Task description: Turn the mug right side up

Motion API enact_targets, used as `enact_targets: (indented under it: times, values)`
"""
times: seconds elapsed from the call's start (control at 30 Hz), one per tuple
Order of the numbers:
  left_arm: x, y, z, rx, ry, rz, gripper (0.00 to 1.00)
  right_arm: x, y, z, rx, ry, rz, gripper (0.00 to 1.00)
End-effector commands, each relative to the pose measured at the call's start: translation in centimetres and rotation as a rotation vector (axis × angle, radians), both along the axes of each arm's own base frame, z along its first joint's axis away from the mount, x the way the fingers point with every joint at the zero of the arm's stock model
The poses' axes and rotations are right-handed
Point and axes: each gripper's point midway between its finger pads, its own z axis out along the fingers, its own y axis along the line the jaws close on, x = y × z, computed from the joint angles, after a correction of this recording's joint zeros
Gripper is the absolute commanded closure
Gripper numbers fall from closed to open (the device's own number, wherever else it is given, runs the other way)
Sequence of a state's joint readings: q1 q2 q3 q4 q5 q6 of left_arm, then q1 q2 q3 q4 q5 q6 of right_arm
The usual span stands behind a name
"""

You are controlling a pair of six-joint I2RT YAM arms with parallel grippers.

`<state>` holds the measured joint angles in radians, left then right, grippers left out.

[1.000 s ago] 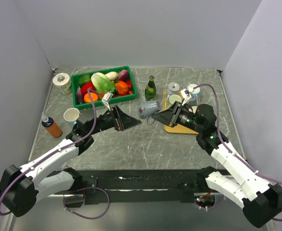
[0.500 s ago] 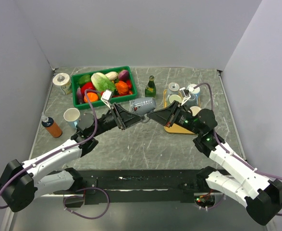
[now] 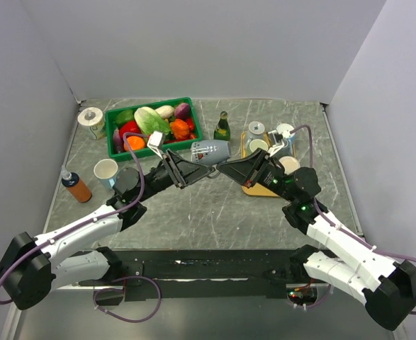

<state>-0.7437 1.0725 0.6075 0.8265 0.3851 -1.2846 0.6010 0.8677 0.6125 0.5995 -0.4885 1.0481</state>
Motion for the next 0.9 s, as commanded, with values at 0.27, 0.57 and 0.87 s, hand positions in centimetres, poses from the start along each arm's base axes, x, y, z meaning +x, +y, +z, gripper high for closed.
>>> enact_targets:
  times: [0.27,0.57,0.87]
  values:
    - [-0.3,1.3,3.7,-0.106,-0.059,0.051,0.61,-1.2,0.8,1.4,0.060,-0.080,0.019,1.00]
    - [0.3,1.3,3.3,-0.085,-0.044,0.082,0.88,-1.0,1.4,0.5,0.030,-0.069,0.017,1.00]
    - [1.6,1.7,2.1,0.013,-0.042,0.180,0.99,-0.2,1.5,-1.3,-0.050,-0.004,-0.023,1.00]
